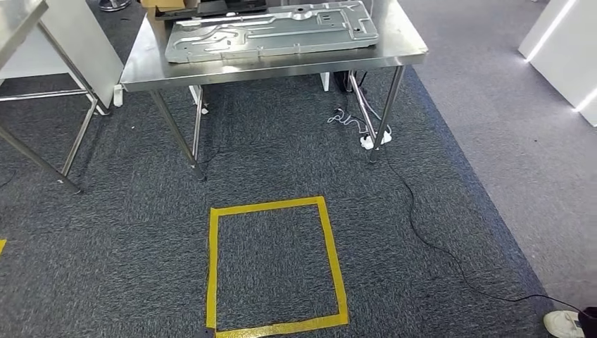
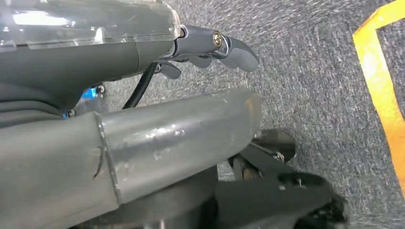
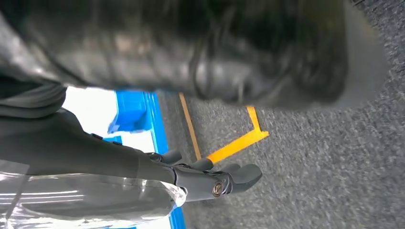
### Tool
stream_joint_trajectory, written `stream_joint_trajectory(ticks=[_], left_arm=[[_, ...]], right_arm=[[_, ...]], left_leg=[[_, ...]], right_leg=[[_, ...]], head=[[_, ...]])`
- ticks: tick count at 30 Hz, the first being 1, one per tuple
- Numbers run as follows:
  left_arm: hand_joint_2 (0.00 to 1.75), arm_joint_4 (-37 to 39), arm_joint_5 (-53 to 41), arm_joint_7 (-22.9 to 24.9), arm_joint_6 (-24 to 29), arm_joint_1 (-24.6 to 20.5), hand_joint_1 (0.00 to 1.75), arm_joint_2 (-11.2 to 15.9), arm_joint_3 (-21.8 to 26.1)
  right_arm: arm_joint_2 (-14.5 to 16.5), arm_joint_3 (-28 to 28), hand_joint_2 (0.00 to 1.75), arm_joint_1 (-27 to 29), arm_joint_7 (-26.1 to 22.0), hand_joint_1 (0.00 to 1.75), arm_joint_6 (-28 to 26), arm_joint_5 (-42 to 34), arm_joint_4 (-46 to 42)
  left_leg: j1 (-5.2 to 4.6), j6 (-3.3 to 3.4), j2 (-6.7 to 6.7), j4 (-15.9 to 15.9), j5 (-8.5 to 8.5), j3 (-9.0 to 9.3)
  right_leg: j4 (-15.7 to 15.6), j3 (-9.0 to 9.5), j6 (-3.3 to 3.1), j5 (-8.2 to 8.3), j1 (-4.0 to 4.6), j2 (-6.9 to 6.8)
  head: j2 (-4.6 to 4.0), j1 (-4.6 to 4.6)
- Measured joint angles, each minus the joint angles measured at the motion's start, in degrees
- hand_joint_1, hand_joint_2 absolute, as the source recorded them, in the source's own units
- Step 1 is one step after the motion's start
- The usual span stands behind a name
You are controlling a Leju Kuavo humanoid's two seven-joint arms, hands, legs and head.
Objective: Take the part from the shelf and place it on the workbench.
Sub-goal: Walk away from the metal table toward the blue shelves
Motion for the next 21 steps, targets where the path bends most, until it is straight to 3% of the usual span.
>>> stream_joint_trajectory(ticks=[2,3,5,7,8,9,11,13,14,16,18,20,21], left_arm=[[0.00,0.0,0.0,0.0,0.0,0.0,0.00,0.2,0.0],[0.00,0.0,0.0,0.0,0.0,0.0,0.00,0.3,0.1],[0.00,0.0,0.0,0.0,0.0,-0.1,0.00,0.5,0.1],[0.00,0.0,0.0,0.0,0.0,-0.2,0.00,0.5,0.1],[0.00,0.0,0.0,0.0,0.0,-0.2,0.00,0.5,0.1],[0.00,0.0,0.0,0.0,0.0,-0.2,0.00,0.5,0.1],[0.00,0.0,0.0,0.0,0.0,-0.1,0.00,0.5,0.2],[0.00,0.0,0.0,0.0,0.0,0.0,0.00,0.5,0.2],[0.00,0.0,0.0,0.0,0.0,0.0,0.00,0.5,0.2],[0.00,0.0,-0.3,0.0,0.2,-0.1,0.00,0.5,0.2],[0.00,0.0,-0.6,0.0,0.4,-0.1,0.00,0.5,0.2],[0.00,0.0,-0.9,0.0,0.8,-0.2,0.00,0.6,0.2],[0.00,0.0,-1.1,0.0,0.9,-0.3,0.00,0.6,0.2]], right_arm=[[0.2,0.0,0.00,0.0,0.0,0.00,0.0,0.0,0.0],[0.3,0.0,0.00,-0.1,0.0,0.00,0.1,0.0,0.0],[0.4,0.0,0.00,-0.1,0.0,0.00,0.1,0.0,0.1],[0.4,0.0,0.00,0.1,0.0,0.00,0.1,0.0,0.1],[0.4,0.0,0.00,0.1,0.0,0.00,0.1,0.0,0.1],[0.3,0.0,0.00,0.1,0.0,0.00,0.1,0.0,0.1],[0.3,0.0,0.00,0.0,0.0,0.00,0.1,0.0,0.1],[0.3,0.0,0.00,-0.1,0.0,0.00,0.1,0.0,0.1],[0.3,0.0,0.00,0.0,0.0,0.00,0.1,0.0,0.1],[0.2,0.0,0.00,0.1,0.0,0.00,0.1,0.1,0.1],[0.1,0.0,0.00,-0.1,0.0,0.00,0.2,0.3,0.1],[0.2,0.0,0.00,-0.1,0.0,0.00,0.2,0.6,0.1],[0.2,-0.1,0.00,-0.1,0.0,0.00,0.2,0.7,0.1]], left_leg=[[-0.23,1.25,-2.39,-7.6,4.21,3.34],[-0.34,1.72,-3.67,-10.7,5.36,4.62],[-0.50,2.12,-4.73,-13.0,5.66,5.53],[-0.41,2.17,-3.47,-13.9,6.02,5.84],[-0.26,2.36,-2.73,-14.5,6.36,6.03],[-0.09,2.54,-1.89,-15.0,6.67,6.18],[-0.07,2.82,-0.23,-15.4,6.89,6.17],[-0.13,2.75,1.51,-15.2,6.81,5.96],[-0.11,2.66,2.34,-15.1,6.73,5.89],[-0.03,2.33,3.75,-14.7,6.44,5.89],[-0.22,1.70,4.88,-14.3,5.96,5.93],[-0.47,0.95,5.83,-14.0,5.63,6.14],[-0.49,0.62,6.30,-14.0,5.55,6.29]], right_leg=[[0.1,0.13,0.06,0.04,0.23,1.40],[0.1,0.02,0.19,0.12,0.20,2.06],[0.2,-0.52,0.76,0.47,-0.12,3.28],[0.1,-0.90,1.50,0.75,-0.24,3.79],[0.7,-1.24,1.81,0.25,-0.11,2.71],[2.3,-2.02,2.09,-0.87,0.02,1.17],[8.7,-5.10,2.61,-4.51,-0.08,-1.93],[14.5,-7.81,3.16,-6.59,-0.46,-2.65],[14.7,-7.78,3.40,-6.10,-0.66,-2.85],[8.8,-4.29,3.68,-2.73,-0.95,-3.95],[1.9,-0.49,3.26,-0.43,-0.83,-6.22],[-0.1,0.34,2.45,-0.15,-0.52,-7.00],[-0.1,0.18,2.12,0.04,-0.47,-6.43]], head=[[0.00,0.05],[0.00,0.05],[0.00,0.04],[0.00,0.01],[0.00,0.09],[0.00,0.16],[0.00,0.31],[0.00,0.31],[0.00,0.31],[0.00,0.32],[0.00,0.28],[0.00,0.20],[0.00,0.17]])
